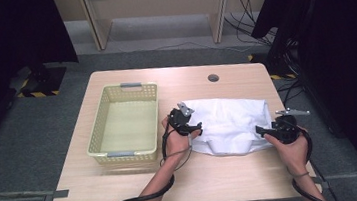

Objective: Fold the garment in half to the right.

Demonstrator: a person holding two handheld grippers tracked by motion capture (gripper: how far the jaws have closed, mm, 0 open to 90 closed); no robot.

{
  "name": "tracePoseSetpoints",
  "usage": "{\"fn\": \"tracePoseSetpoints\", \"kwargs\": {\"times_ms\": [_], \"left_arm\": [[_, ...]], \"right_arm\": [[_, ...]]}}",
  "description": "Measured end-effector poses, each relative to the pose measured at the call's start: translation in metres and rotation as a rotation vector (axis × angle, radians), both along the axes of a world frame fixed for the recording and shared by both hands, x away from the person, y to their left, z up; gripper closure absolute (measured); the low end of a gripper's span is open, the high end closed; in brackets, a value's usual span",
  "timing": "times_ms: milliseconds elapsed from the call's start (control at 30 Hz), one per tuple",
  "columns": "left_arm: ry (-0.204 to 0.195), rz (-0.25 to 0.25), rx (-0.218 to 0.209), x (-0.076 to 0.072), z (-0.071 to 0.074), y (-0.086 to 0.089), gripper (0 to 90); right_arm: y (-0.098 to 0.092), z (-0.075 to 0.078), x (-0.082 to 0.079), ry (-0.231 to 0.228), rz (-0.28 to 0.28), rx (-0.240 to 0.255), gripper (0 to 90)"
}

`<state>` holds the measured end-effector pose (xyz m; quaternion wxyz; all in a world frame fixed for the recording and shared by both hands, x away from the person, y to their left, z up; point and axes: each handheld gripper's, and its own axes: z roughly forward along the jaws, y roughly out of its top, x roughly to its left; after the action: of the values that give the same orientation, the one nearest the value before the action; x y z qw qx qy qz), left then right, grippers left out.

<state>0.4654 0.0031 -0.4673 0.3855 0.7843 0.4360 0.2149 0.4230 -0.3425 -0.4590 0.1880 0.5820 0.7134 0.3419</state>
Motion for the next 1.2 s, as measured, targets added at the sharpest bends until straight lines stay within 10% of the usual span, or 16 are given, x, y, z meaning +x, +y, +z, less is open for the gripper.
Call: {"fn": "tracePoseSetpoints", "kwargs": {"times_ms": [700, 1200], "left_arm": [[0.061, 0.049, 0.007, 0.017, -0.014, 0.0, 19.5], [0.068, 0.062, -0.02, 0.02, -0.011, -0.003, 51.2]], "right_arm": [[-0.002, 0.0, 0.018, 0.024, -0.007, -0.023, 24.9], [0.0, 0.001, 0.024, 0.046, 0.003, -0.021, 24.9]]}}
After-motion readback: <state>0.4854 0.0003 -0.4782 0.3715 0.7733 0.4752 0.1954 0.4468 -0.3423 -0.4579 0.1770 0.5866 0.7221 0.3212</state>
